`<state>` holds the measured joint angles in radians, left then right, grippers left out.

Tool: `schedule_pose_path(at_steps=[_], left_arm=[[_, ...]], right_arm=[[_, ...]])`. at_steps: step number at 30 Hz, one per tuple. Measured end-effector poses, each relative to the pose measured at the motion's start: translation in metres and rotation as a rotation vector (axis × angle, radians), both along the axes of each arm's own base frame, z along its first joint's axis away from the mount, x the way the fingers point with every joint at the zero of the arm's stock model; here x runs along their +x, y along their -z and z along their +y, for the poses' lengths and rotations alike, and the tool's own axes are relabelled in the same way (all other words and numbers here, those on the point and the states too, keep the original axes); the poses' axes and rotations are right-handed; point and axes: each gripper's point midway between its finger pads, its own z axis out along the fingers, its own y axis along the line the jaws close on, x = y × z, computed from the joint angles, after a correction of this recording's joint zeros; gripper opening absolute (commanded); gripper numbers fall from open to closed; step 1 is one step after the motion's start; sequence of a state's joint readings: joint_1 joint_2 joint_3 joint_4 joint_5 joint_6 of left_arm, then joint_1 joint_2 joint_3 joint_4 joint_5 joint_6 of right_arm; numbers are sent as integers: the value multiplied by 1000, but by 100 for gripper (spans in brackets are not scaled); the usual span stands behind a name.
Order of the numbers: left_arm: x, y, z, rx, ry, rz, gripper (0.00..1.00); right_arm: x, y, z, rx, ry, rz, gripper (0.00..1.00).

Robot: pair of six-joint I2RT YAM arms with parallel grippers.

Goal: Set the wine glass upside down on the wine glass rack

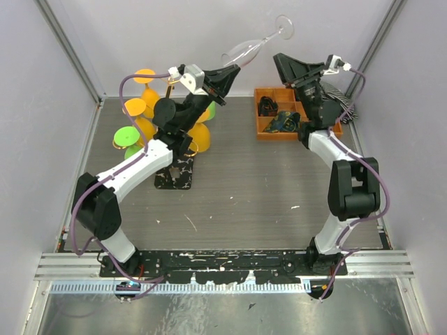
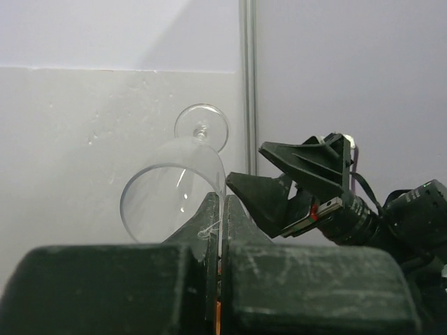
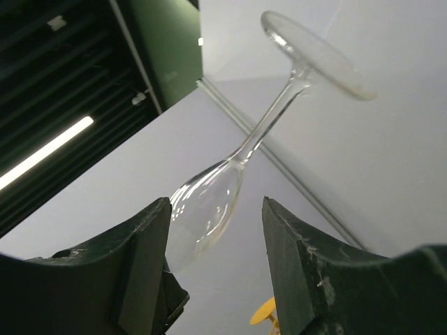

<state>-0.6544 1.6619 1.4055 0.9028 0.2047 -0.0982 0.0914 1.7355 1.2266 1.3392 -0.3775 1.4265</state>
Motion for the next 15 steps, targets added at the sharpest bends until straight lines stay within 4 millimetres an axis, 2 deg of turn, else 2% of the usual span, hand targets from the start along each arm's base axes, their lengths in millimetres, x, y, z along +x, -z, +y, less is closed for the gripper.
schedule_pose_path(at_steps=[7,11,15], left_arm=[[-5,-6,1,-16,13,-30,0],[-6,-7,0,-17,17,-36,0],[-7,-7,0,-16,20,-40,0]], right_arm=[[-16,-29,33,49,-98,-147,59],[-21,-43,37,56,-100,-191,59],[-18,-50,38,69,-97,-216,58]])
